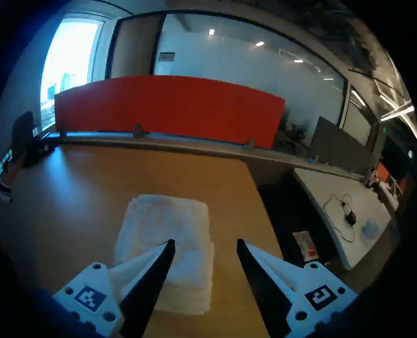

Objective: Fold towel

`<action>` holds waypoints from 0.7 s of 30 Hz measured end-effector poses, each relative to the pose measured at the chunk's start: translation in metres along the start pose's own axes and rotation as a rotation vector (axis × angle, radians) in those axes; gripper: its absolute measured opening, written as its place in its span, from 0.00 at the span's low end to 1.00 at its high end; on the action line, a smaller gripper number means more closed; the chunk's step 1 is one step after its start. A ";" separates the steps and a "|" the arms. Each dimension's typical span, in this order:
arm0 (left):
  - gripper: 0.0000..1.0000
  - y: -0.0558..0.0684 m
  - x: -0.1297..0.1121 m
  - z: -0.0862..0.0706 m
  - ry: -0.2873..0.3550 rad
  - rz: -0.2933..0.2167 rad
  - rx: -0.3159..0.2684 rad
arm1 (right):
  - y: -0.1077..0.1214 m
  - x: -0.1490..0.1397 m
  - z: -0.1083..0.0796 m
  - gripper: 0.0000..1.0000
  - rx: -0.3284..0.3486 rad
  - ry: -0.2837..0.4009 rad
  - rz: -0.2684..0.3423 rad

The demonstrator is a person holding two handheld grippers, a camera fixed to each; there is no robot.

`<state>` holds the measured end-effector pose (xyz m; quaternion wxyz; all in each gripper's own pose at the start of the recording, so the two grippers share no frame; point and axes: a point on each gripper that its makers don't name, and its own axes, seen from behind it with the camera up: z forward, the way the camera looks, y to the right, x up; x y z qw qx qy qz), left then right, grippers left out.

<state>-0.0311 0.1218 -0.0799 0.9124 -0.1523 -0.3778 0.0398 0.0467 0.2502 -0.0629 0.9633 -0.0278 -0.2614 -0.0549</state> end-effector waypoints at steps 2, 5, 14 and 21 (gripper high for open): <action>0.94 0.000 0.001 0.000 0.003 -0.002 0.002 | -0.002 0.011 -0.001 0.84 -0.004 0.047 0.012; 0.94 -0.002 0.002 0.000 0.008 -0.008 0.004 | -0.003 0.030 -0.003 0.84 -0.013 0.124 0.044; 0.94 -0.006 0.011 0.001 0.034 -0.034 0.011 | -0.002 0.064 -0.008 0.84 -0.035 0.238 0.139; 0.94 -0.012 0.029 -0.002 0.108 -0.083 0.020 | -0.011 0.081 -0.009 0.85 -0.040 0.278 0.125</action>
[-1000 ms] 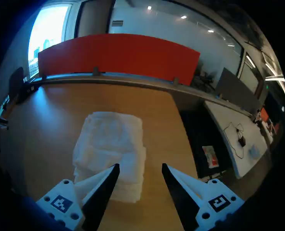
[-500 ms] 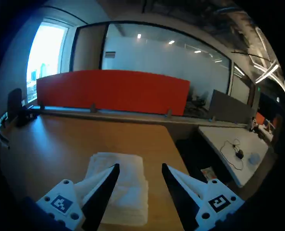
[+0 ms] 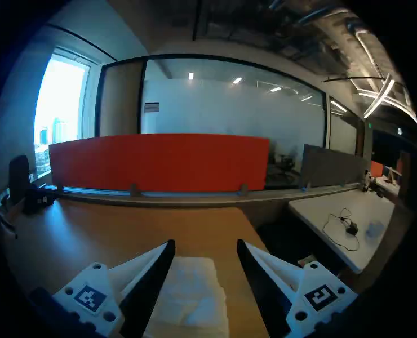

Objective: Fold towel

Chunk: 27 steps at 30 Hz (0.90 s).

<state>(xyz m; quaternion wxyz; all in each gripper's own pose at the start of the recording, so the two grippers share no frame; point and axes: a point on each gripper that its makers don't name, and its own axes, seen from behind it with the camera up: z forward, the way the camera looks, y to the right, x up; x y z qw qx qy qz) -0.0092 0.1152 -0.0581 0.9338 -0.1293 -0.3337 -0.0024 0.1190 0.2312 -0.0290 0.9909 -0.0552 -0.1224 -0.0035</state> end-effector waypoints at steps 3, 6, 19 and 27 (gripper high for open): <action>0.94 -0.002 0.011 -0.001 0.041 -0.023 0.001 | -0.006 0.005 0.002 0.84 -0.001 0.015 -0.007; 0.94 -0.005 0.027 -0.003 0.101 -0.045 0.009 | -0.013 0.008 0.003 0.84 0.004 0.027 -0.009; 0.94 -0.040 0.096 -0.026 0.392 -0.103 0.106 | -0.037 0.018 0.002 0.85 0.023 0.056 0.009; 0.94 -0.055 0.110 -0.033 0.442 -0.099 0.139 | -0.056 0.030 0.000 0.85 0.033 0.086 0.001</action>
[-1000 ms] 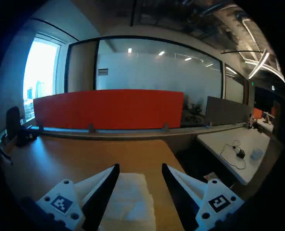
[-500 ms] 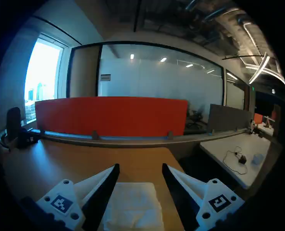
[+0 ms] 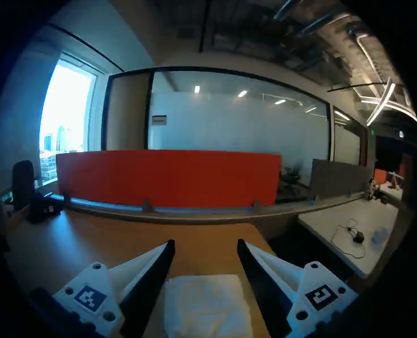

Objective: Fold towel

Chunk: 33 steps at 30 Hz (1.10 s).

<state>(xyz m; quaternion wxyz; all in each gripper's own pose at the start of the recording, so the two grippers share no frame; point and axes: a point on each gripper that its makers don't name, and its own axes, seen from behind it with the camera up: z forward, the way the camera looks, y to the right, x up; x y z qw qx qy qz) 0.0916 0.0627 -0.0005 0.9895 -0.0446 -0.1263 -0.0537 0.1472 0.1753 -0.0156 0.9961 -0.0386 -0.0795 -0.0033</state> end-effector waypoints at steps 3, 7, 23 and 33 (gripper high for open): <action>0.94 -0.005 0.004 0.000 0.013 0.006 0.009 | -0.012 0.007 0.000 0.85 0.005 0.016 0.008; 0.94 -0.012 0.008 0.000 0.028 0.012 0.017 | -0.034 0.015 0.001 0.85 0.015 0.032 0.023; 0.94 -0.030 0.023 -0.002 0.074 0.003 0.027 | -0.149 0.033 0.003 0.85 0.102 0.086 0.008; 0.94 -0.043 0.035 -0.004 0.113 0.021 0.055 | -0.181 0.035 0.005 0.85 0.101 0.092 0.012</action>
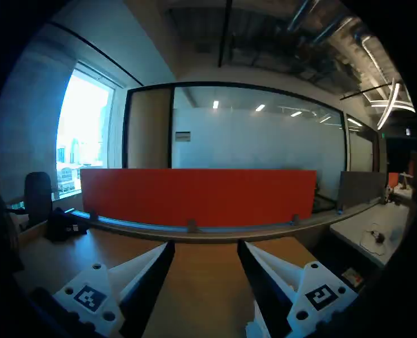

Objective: Fold towel

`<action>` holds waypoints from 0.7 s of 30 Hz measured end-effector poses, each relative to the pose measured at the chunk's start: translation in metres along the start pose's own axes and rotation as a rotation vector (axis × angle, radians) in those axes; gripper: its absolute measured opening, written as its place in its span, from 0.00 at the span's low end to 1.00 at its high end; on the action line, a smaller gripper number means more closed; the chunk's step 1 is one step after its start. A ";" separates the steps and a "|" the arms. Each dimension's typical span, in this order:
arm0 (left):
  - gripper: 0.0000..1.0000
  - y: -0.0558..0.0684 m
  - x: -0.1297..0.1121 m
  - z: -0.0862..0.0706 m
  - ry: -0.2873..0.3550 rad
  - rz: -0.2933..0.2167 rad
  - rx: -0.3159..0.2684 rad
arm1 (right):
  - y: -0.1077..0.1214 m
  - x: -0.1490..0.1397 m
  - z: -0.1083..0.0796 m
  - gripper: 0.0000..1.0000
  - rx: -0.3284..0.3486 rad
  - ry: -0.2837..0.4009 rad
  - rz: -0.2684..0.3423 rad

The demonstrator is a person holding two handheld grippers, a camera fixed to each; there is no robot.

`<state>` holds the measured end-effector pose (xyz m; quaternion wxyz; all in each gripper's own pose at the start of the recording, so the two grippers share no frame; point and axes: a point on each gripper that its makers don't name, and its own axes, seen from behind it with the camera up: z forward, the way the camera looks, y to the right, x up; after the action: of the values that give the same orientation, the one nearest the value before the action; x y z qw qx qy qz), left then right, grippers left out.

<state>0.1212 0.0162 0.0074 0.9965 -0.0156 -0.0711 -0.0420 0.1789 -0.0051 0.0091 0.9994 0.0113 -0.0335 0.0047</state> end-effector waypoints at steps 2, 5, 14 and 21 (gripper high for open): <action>0.94 -0.003 -0.001 0.000 0.003 0.000 0.005 | -0.003 0.001 0.001 0.85 -0.002 0.000 -0.004; 0.94 -0.007 -0.004 -0.001 0.002 0.008 0.009 | -0.006 0.004 0.001 0.85 -0.013 0.006 -0.007; 0.94 -0.008 -0.020 -0.002 0.010 0.015 0.005 | -0.018 0.000 -0.004 0.85 -0.014 0.012 -0.040; 0.94 -0.017 -0.036 -0.004 0.030 0.017 0.023 | -0.022 -0.009 -0.009 0.85 -0.021 0.019 -0.036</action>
<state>0.0849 0.0018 -0.0009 0.9979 -0.0039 -0.0564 -0.0331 0.1711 -0.0268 -0.0012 0.9996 0.0015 -0.0239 -0.0133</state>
